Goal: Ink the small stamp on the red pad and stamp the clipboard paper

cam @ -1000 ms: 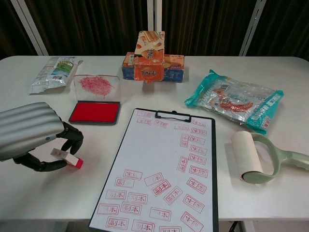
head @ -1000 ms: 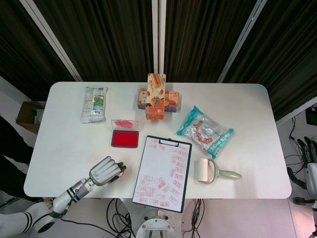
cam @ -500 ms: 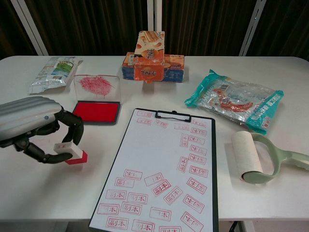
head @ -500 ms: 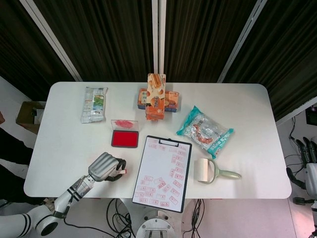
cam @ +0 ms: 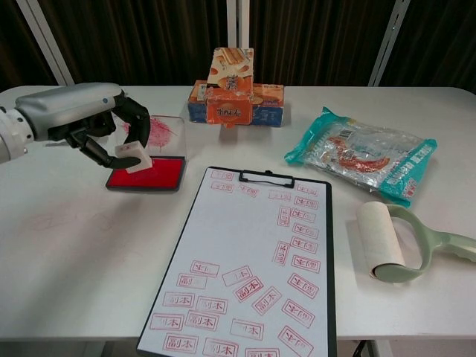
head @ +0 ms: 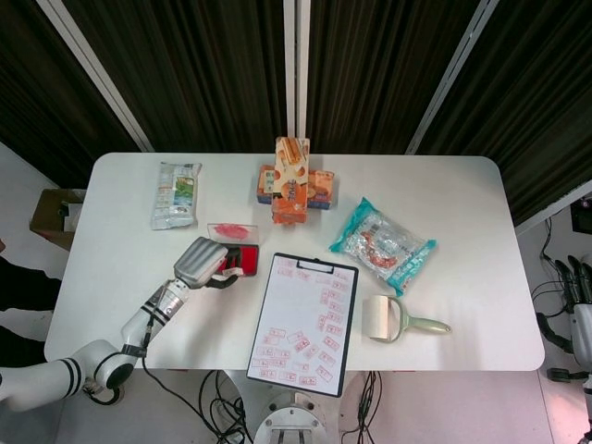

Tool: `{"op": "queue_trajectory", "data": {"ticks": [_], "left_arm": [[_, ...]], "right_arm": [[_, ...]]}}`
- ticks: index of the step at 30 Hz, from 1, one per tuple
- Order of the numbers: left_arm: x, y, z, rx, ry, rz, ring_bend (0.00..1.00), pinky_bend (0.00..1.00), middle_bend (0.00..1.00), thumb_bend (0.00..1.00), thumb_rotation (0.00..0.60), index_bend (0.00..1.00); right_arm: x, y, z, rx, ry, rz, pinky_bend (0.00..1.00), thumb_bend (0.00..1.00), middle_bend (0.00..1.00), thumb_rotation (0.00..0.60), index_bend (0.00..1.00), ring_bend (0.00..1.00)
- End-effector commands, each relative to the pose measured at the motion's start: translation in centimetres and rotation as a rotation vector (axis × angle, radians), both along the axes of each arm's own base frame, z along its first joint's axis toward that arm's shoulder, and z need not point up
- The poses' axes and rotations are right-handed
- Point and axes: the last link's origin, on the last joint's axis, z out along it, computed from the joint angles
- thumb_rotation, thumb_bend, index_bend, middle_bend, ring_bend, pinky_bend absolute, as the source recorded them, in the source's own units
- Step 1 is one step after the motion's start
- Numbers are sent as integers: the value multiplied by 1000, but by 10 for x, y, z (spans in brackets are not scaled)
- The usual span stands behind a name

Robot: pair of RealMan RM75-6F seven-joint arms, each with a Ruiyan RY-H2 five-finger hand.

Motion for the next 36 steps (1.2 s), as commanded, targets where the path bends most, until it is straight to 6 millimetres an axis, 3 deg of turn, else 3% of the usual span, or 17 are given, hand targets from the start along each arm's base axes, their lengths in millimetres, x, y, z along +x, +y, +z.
{"op": "queue_trajectory", "data": {"ticks": [1, 13, 36], "left_arm": [[7, 20, -7, 12, 10, 9, 1000, 1000, 744, 373, 600, 723], [-6, 42, -19, -30, 52, 27, 1000, 1000, 752, 374, 600, 730], [-20, 58, -32, -58, 95, 66, 1000, 1000, 763, 379, 600, 741]], "right_arm": [[1, 0, 1, -4, -1, 1, 0, 234, 0, 600, 0, 0], [-1, 1, 4, -18, 1, -6, 0, 234, 0, 600, 0, 0], [-7, 0, -4, 4, 9, -32, 0, 248, 0, 600, 0, 0]]}}
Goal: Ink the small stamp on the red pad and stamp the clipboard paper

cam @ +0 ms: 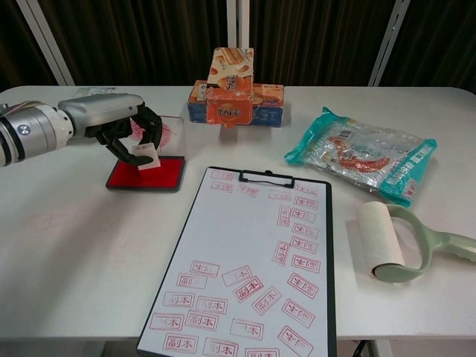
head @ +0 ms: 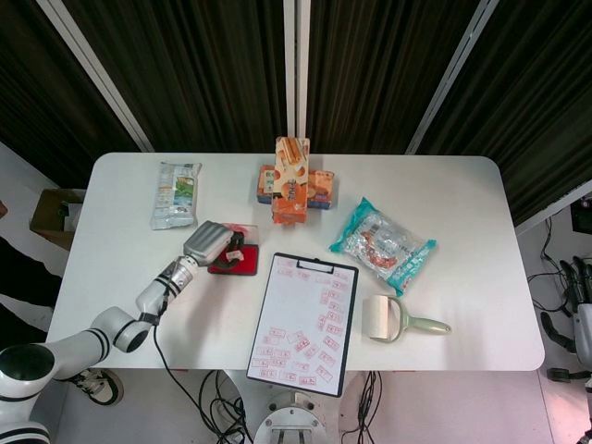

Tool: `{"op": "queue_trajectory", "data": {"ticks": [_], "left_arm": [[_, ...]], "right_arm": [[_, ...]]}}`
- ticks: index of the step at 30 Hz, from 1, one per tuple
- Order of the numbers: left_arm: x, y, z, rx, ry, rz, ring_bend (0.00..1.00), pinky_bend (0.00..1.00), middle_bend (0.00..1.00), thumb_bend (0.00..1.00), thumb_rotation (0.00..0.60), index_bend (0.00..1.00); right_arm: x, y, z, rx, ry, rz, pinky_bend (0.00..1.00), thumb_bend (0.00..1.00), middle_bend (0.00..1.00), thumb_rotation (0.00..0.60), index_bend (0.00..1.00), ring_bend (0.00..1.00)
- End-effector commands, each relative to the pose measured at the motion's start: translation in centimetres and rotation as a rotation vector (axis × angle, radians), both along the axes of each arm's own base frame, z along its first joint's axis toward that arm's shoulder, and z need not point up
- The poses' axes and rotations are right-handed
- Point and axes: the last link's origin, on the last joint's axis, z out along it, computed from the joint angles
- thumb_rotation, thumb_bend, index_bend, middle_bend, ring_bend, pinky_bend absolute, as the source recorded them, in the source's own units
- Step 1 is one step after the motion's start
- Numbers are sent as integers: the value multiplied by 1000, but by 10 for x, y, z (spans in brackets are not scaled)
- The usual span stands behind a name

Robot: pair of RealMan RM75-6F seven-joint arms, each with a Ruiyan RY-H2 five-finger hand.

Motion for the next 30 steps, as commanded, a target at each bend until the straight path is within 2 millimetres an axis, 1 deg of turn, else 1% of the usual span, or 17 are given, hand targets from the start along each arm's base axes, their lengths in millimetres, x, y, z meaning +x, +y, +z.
{"op": "queue_trajectory", "data": {"ticks": [1, 18, 24, 30], "left_arm": [[-2, 1, -1, -2, 8, 8, 1000, 1000, 763, 379, 600, 741], [-8, -2, -12, -11, 22, 6, 1000, 1000, 766, 386, 600, 743], [-7, 1, -5, -3, -3, 21, 1000, 1000, 766, 386, 600, 742], [4, -1, 14, -4, -74, 19, 1000, 1000, 767, 392, 600, 743]], "right_arm": [[0, 0, -3, 9, 0, -1, 0, 248, 0, 600, 0, 0], [-2, -2, -6, 18, 5, -11, 0, 258, 0, 600, 0, 0], [-4, -2, -6, 18, 0, -15, 0, 258, 0, 600, 0, 0], [-3, -2, -6, 16, -3, -7, 0, 259, 0, 600, 0, 0]]}}
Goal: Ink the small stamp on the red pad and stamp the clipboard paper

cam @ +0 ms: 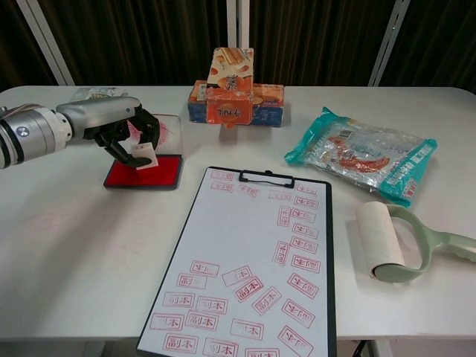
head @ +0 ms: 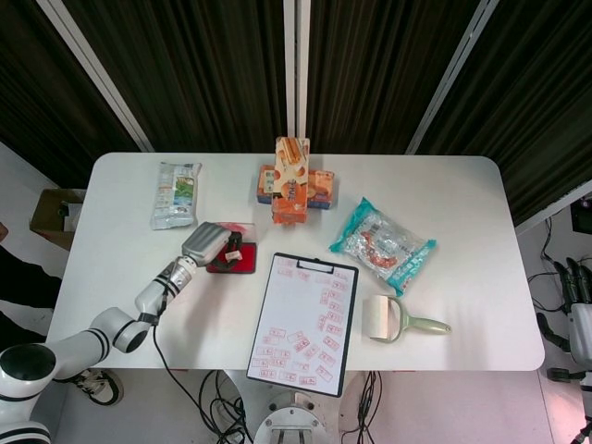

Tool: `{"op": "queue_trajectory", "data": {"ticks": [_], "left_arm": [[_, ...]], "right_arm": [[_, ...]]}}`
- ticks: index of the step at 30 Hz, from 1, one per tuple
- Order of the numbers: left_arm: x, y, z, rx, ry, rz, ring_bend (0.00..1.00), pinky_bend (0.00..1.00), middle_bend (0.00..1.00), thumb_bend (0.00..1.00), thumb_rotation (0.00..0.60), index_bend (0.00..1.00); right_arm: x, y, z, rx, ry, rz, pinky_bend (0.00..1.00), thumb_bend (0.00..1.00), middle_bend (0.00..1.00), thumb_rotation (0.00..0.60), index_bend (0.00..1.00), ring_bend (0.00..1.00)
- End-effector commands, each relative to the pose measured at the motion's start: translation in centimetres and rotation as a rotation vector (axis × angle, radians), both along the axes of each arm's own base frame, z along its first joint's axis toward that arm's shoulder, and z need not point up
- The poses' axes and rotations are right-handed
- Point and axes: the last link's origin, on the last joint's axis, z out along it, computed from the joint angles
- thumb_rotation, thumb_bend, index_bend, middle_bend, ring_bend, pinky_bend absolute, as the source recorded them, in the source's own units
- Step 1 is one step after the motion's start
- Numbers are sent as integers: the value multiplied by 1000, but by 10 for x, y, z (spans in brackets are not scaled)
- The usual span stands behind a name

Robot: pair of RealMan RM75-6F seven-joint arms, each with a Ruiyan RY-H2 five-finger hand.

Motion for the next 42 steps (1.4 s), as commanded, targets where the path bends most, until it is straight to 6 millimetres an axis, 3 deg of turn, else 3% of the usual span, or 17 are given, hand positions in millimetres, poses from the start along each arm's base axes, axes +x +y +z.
{"op": "queue_trajectory", "data": {"ticks": [1, 6, 11, 19, 23, 30, 42], "left_arm": [[7, -3, 17, 4, -41, -14, 1000, 1000, 768, 393, 600, 744], [19, -17, 34, -14, -69, -55, 1000, 1000, 769, 395, 600, 746], [32, -47, 42, -48, -94, -120, 1000, 1000, 769, 396, 600, 746], [43, -110, 41, -117, -124, -271, 1000, 1000, 769, 403, 600, 746], [44, -126, 35, -145, -102, -337, 1000, 1000, 770, 404, 600, 746], [49, -136, 19, -212, -83, -388, 1000, 1000, 771, 404, 600, 747], [76, -122, -6, -266, -74, -425, 1000, 1000, 771, 403, 600, 747]], "right_arm": [[0, 0, 0, -1, -1, 2, 0, 259, 0, 600, 0, 0], [-1, 0, -1, 2, -7, 2, 0, 259, 0, 600, 0, 0], [-1, 0, -3, 6, -15, 5, 0, 259, 0, 600, 0, 0], [-1, 1, -3, 10, -14, 12, 0, 260, 0, 600, 0, 0], [-1, 2, -6, 19, -14, 13, 0, 259, 0, 600, 0, 0], [0, 3, -9, 29, -14, 14, 0, 259, 0, 600, 0, 0], [-4, 2, -12, 33, -9, 2, 0, 259, 0, 600, 0, 0]]}}
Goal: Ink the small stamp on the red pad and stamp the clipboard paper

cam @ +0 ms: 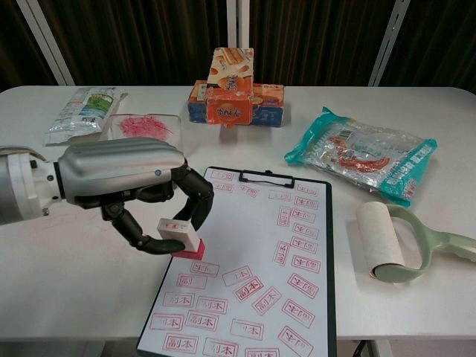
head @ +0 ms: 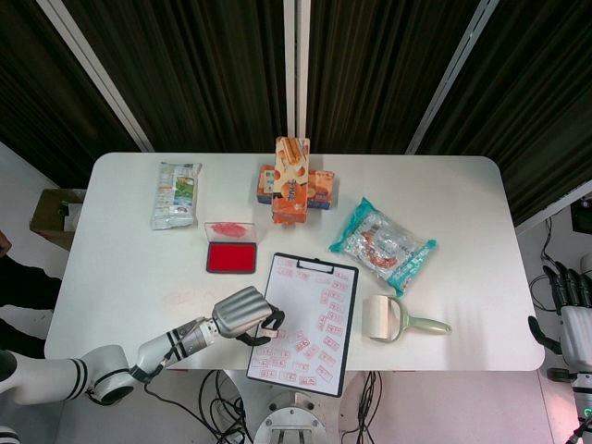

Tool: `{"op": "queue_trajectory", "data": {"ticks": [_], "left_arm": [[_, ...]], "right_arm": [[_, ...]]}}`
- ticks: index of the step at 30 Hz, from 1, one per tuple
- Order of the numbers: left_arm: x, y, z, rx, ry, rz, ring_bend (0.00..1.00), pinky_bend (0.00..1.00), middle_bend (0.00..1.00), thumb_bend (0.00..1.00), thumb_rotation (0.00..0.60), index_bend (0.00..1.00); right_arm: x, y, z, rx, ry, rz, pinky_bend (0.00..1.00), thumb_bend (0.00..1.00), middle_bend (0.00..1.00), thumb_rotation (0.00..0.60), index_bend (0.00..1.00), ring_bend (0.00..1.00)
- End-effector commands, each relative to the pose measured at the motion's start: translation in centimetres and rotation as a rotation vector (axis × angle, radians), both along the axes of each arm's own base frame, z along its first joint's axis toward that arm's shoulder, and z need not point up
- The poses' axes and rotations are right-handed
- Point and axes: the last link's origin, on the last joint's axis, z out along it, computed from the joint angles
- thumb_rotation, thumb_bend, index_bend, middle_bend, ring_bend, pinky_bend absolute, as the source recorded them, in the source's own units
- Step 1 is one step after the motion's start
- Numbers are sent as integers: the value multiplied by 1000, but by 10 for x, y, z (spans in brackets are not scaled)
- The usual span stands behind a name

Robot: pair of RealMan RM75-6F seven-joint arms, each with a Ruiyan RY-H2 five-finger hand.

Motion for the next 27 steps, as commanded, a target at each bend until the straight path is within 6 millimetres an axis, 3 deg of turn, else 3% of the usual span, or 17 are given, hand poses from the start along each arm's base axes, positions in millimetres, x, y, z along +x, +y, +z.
{"op": "queue_trajectory", "data": {"ticks": [1, 10, 27], "left_arm": [[7, 5, -8, -1, 8, -18, 1000, 1000, 771, 404, 600, 747], [20, 11, -31, -2, 32, -59, 1000, 1000, 771, 404, 600, 748], [40, 21, -56, -37, 12, -11, 1000, 1000, 771, 404, 600, 747]], "right_arm": [[0, 0, 0, -1, 1, 0, 0, 259, 0, 600, 0, 0], [-4, 1, 2, -4, -1, -15, 0, 259, 0, 600, 0, 0], [-5, 0, 2, -4, 0, -20, 0, 259, 0, 600, 0, 0]]}}
